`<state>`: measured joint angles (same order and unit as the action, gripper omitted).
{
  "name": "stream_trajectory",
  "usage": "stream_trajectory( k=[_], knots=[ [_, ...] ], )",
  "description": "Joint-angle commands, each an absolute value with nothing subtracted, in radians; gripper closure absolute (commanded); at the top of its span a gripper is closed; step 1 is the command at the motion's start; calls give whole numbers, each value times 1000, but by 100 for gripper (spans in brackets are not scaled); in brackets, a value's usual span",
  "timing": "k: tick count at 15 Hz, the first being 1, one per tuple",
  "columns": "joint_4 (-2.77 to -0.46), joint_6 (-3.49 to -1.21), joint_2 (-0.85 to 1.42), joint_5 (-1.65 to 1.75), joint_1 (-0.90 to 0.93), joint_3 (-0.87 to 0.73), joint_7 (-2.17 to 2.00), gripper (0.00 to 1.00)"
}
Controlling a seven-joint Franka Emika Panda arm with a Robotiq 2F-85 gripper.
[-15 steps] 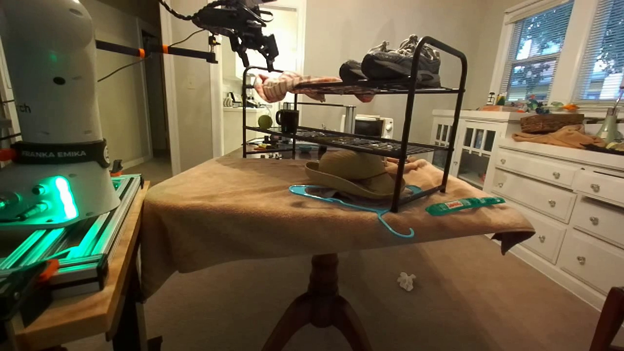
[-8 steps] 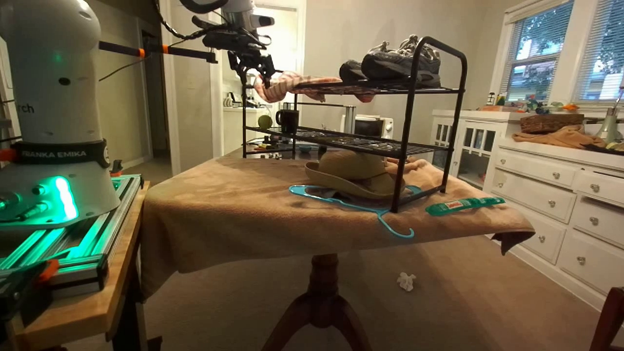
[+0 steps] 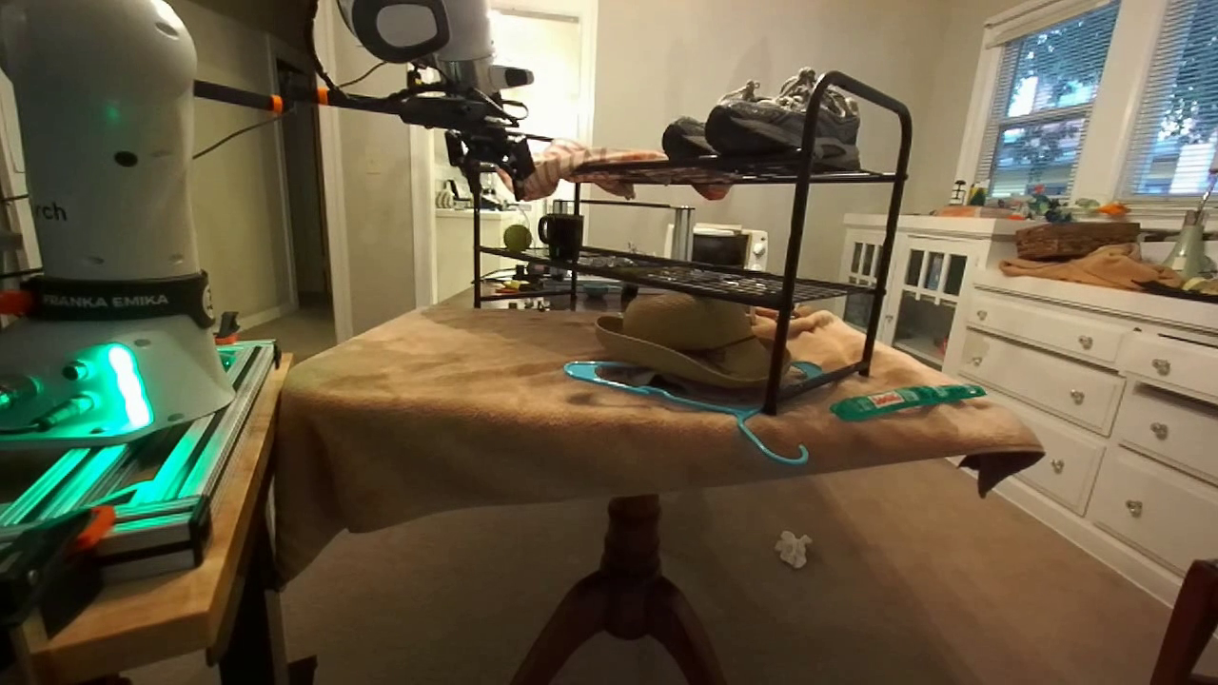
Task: Move the brown mug to the topmost shelf.
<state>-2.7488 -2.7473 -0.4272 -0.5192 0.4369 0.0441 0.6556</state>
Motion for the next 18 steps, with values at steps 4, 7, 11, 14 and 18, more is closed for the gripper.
stream_trajectory(
  k=[4, 7, 11, 14, 18],
  knots=[
    [-2748, -2802, -384, -493, 469, 35, 589, 0],
    [-2748, -2903, -326, -508, 509, 42, 557, 0],
    [-2739, -3078, -220, -509, 489, 101, 487, 0],
    [-2724, -3175, -148, -515, 484, 119, 451, 0],
    [-2687, -3240, -91, -546, 529, 103, 449, 0]
  ],
)
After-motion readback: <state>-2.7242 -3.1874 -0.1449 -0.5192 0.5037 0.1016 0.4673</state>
